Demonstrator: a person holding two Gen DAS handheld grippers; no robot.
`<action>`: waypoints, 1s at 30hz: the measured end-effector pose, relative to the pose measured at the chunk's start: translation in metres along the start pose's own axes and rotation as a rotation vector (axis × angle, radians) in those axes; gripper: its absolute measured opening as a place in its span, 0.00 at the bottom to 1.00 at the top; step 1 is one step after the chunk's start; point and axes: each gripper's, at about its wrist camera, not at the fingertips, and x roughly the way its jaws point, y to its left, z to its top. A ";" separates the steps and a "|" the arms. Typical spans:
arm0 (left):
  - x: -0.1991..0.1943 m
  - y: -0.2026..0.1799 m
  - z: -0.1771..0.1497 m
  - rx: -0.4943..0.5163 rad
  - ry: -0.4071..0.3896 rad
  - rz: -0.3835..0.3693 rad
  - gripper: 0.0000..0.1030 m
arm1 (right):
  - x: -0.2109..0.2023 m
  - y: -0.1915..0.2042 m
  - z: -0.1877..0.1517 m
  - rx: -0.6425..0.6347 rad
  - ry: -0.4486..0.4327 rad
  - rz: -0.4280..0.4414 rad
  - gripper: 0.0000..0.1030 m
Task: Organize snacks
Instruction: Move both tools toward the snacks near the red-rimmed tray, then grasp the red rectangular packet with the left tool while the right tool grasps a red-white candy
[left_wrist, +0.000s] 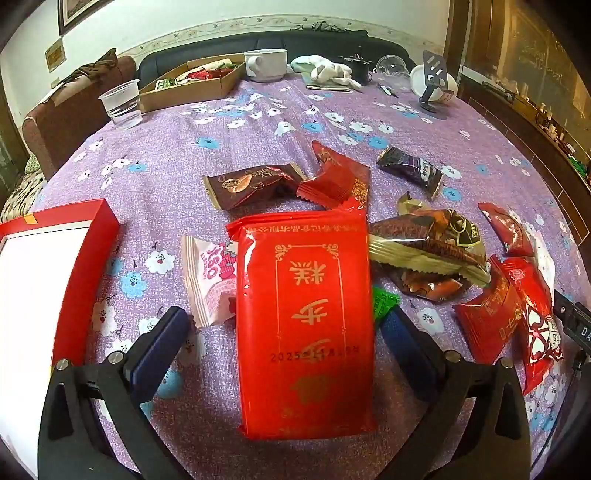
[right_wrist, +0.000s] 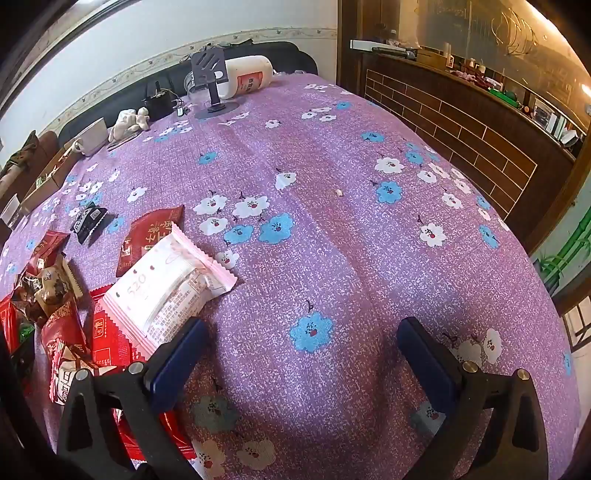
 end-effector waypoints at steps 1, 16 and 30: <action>0.000 0.000 0.000 0.000 0.000 0.000 1.00 | 0.000 0.000 0.000 0.000 0.000 0.000 1.00; -0.068 0.026 -0.038 0.174 -0.081 -0.044 1.00 | -0.074 0.002 -0.025 -0.199 -0.172 0.193 0.96; -0.053 0.020 -0.009 0.122 0.036 -0.060 1.00 | -0.031 0.108 -0.021 -0.595 -0.023 0.227 0.60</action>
